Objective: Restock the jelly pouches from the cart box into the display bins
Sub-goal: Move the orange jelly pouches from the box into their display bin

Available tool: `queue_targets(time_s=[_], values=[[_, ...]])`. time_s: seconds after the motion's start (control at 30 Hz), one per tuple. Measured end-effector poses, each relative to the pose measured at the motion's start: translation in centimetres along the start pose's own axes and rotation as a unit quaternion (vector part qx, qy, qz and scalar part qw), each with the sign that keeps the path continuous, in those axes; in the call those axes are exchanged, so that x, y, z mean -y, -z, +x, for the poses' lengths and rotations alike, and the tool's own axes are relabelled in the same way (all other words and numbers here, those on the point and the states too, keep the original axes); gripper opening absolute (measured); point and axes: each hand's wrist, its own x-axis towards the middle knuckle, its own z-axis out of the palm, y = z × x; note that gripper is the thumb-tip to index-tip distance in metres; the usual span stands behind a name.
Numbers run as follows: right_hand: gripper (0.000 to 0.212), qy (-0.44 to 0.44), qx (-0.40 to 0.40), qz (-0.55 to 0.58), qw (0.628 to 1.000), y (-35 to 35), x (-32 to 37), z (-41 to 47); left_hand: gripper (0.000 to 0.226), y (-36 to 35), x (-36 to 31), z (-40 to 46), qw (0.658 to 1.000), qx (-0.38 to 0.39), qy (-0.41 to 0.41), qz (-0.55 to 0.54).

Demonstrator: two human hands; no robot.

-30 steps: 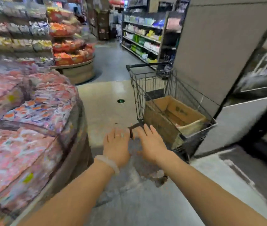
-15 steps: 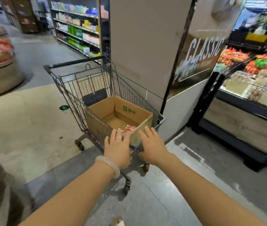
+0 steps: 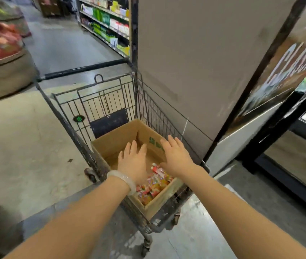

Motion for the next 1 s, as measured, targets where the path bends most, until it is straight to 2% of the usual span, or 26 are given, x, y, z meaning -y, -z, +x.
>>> queue_targets(time_s=[0.17, 0.3, 0.47, 0.7, 0.8, 0.9, 1.0], values=[[0.080, 0.031, 0.079, 0.009, 0.996, -1.7, -2.5, 8.8, 0.078, -3.5, 1.1, 6.4, 0.994, 0.045, 0.076, -0.062], [0.074, 0.055, 0.133, 0.005, 0.990, -5.3, -4.9, 15.8, 0.077, -6.9, 1.6, 11.3, 0.972, 0.090, 0.164, -0.141], [0.073, 0.061, 0.247, -0.014, 0.967, -11.2, -8.6, 22.3, 0.071, -12.9, 2.1, 16.5, 0.917, 0.156, 0.279, -0.240], [0.077, 0.032, 0.356, 0.001, 0.934, -20.1, -12.5, 26.9, 0.054, -22.7, 3.3, 19.5, 0.859, 0.214, 0.391, -0.253], [0.074, -0.001, 0.374, 0.010, 0.927, -23.3, -13.1, 27.8, 0.052, -25.7, 3.2, 20.4, 0.808, 0.224, 0.442, -0.319], [0.073, -0.027, 0.399, -0.017, 0.916, -26.5, -13.3, 28.3, 0.054, -28.0, 3.0, 21.5, 0.757, 0.200, 0.492, -0.380], [0.076, -0.048, 0.391, -0.049, 0.918, -28.4, -13.5, 28.6, 0.058, -29.3, 2.6, 22.3, 0.732, 0.163, 0.522, -0.406]])
